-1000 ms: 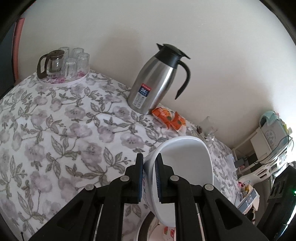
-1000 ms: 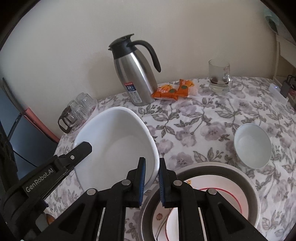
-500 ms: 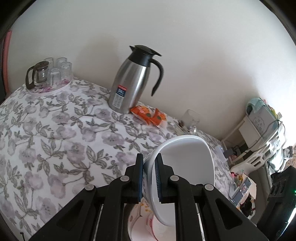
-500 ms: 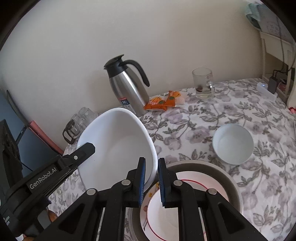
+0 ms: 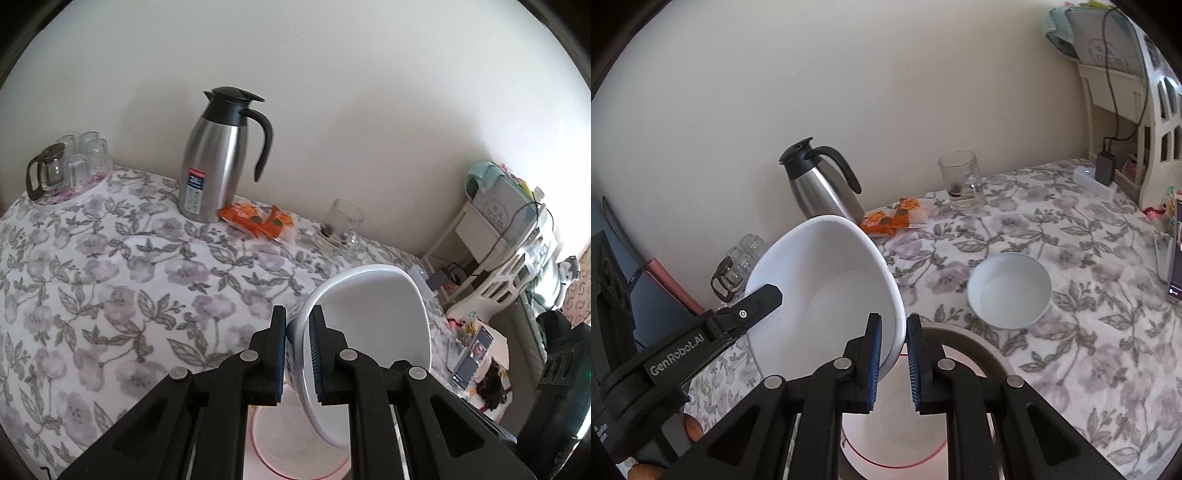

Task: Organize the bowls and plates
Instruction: 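Lift the MAX bowl with both tools and carry it over the basin, then lower the MAX bowl into the basin onto the red-rimmed bowl with both tools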

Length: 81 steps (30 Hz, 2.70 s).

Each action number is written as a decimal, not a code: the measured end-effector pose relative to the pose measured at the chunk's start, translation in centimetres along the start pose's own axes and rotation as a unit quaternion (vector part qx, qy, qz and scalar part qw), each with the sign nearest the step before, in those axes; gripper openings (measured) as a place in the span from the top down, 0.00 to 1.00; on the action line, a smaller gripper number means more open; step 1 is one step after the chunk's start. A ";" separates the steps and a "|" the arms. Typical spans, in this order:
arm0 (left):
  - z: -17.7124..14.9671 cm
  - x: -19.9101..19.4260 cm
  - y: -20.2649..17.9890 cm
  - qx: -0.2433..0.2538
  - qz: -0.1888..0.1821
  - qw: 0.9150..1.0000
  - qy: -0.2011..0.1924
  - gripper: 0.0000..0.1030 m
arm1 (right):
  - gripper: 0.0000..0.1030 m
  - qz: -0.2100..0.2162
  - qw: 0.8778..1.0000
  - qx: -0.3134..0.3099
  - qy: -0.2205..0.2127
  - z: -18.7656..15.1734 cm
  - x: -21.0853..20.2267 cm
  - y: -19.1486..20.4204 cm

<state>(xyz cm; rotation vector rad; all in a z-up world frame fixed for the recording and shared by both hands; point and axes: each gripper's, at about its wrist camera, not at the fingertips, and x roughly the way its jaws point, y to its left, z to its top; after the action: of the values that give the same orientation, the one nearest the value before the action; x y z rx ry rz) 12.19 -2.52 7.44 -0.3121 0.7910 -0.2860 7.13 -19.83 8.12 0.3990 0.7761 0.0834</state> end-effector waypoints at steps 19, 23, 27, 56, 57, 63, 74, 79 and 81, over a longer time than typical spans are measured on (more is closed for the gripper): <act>-3.0 0.6 -2.2 0.022 0.013 0.999 0.029 0.88 | 0.85 -0.006 1.000 0.012 0.016 -2.0 -1.0 -2.9; -3.7 0.7 -1.6 0.018 0.020 0.999 0.039 0.88 | 0.85 -0.006 1.000 0.006 0.026 -2.5 -0.7 -2.7; -4.2 1.0 -0.9 0.007 0.024 0.998 0.052 0.88 | 0.85 -0.007 0.999 0.008 0.035 -2.9 -0.2 -2.6; -6.2 3.2 1.2 -0.017 0.057 0.990 0.127 0.79 | 0.83 -0.010 0.996 0.000 0.090 -4.2 2.1 -2.2; -6.2 3.3 1.2 -0.019 0.057 0.990 0.129 0.79 | 0.83 -0.011 0.996 0.001 0.092 -4.2 2.2 -2.2; -6.2 3.5 1.3 -0.021 0.059 0.989 0.136 0.79 | 0.83 -0.012 0.995 0.005 0.103 -4.4 2.8 -2.5; -6.4 4.0 1.5 -0.024 0.057 0.987 0.147 0.79 | 0.83 -0.020 0.993 0.010 0.116 -4.7 3.5 -2.9; -6.4 4.0 1.4 -0.022 0.057 0.988 0.145 0.79 | 0.83 -0.019 0.992 0.017 0.120 -4.8 3.8 -3.3; -6.4 4.1 1.4 -0.020 0.058 0.987 0.146 0.79 | 0.83 -0.018 0.993 0.017 0.119 -4.8 3.8 -3.2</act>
<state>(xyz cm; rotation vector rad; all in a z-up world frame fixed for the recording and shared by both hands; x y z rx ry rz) 10.43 -3.76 0.03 -0.2640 1.1004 -0.2075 6.29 -20.47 1.26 0.4117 1.0206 0.0847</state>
